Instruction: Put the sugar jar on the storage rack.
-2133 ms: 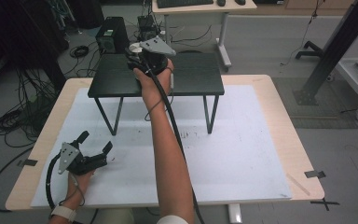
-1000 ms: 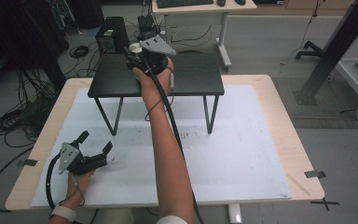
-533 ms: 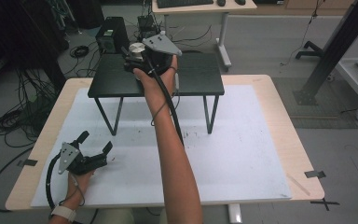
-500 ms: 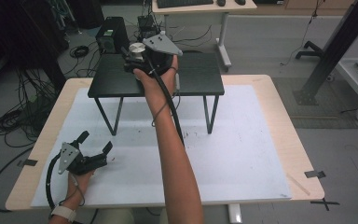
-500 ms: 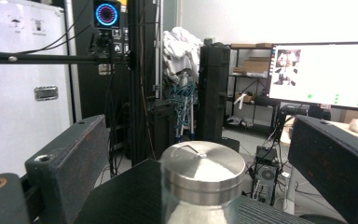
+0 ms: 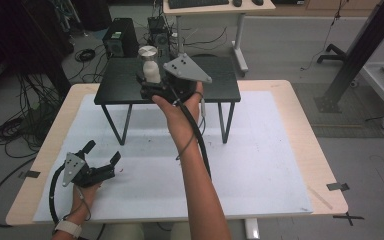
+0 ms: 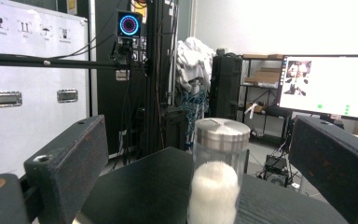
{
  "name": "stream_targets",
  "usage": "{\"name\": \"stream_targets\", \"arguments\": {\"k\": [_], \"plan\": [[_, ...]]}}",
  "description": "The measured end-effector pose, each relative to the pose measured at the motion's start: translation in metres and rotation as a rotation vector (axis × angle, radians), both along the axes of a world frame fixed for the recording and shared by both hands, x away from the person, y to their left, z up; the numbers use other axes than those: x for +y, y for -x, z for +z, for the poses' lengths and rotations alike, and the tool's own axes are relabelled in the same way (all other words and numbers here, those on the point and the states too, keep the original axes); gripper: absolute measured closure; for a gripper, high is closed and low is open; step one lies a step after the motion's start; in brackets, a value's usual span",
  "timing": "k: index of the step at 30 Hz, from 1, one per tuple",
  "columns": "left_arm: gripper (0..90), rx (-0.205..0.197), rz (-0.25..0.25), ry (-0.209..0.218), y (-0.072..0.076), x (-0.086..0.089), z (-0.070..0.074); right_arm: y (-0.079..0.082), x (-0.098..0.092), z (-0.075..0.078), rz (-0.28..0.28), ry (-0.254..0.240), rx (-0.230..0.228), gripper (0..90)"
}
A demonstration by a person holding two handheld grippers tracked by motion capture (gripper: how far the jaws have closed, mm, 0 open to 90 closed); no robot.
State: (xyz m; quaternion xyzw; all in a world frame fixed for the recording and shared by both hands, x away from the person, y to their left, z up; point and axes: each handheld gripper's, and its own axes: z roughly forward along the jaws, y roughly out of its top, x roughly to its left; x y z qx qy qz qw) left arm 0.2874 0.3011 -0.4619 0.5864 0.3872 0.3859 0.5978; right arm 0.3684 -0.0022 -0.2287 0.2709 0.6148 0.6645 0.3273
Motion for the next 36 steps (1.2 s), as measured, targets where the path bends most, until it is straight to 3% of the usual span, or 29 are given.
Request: {"name": "stream_targets", "arguments": {"k": [8, 17, 23, 36], "plan": [[0.4, 0.000, 0.000, 0.000, 0.000, 0.000, 0.000, 0.031, -0.021, -0.017, 0.010, -0.002, -0.020, 5.1], [0.4, 0.000, 0.000, -0.001, 0.000, 0.000, 0.000, 0.063, -0.046, -0.052, 0.004, -0.007, -0.015, 5.1], [0.3, -0.001, 0.001, 0.000, 0.000, 0.000, 0.000, 0.076, -0.064, -0.075, -0.025, -0.011, -0.010, 5.1], [0.3, -0.001, 0.001, 0.001, 0.000, 0.000, 0.000, 0.094, -0.101, -0.128, -0.092, 0.031, 0.022, 5.3]]}}
